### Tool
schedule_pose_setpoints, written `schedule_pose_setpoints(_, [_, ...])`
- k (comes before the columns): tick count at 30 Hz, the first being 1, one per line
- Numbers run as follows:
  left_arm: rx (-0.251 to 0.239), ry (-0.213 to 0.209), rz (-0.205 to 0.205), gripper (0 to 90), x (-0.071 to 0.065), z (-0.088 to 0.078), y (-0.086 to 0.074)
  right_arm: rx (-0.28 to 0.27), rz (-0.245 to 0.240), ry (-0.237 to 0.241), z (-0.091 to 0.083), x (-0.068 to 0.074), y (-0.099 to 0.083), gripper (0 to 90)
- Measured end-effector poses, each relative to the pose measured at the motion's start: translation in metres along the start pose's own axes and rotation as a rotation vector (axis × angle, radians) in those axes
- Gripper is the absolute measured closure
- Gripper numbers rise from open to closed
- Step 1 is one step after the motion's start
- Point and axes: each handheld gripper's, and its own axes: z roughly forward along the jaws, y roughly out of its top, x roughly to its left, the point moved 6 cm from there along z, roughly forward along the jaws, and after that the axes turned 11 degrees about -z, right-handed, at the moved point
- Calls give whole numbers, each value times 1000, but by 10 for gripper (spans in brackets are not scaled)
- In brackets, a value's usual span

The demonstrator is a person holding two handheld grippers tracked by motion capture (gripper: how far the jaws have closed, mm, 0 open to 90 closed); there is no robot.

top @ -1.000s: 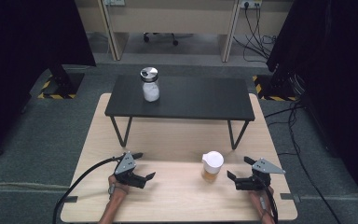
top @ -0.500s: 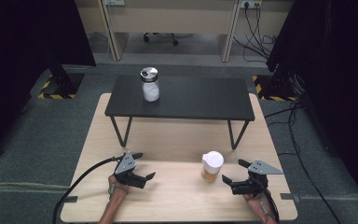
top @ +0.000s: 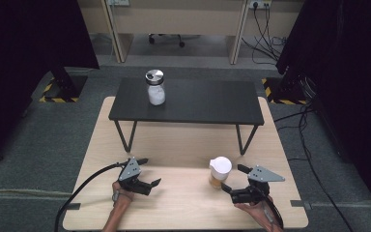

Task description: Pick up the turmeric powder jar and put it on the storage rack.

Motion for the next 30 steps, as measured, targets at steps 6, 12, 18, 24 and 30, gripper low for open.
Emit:
schedule_pose_setpoints(6, [0, 0, -1, 42, 0, 0, 0, 9, -19, 12, 9, -3, 3, 28])
schedule_pose_setpoints(12, [0, 0, 0, 42, 0, 0, 0, 26, -19, 7, 20, -5, 5, 54])
schedule_pose_setpoints(18, [0, 0, -1, 42, 0, 0, 0, 32, -45, 11, 33, -4, 5, 101])
schedule_pose_setpoints(24, [0, -1, 0, 42, 0, 0, 0, 20, -54, 3, 40, -4, 6, 180])
schedule_pose_setpoints(30, [0, -1, -1, 42, 0, 0, 0, 12, -62, 2, 40, -5, 6, 246])
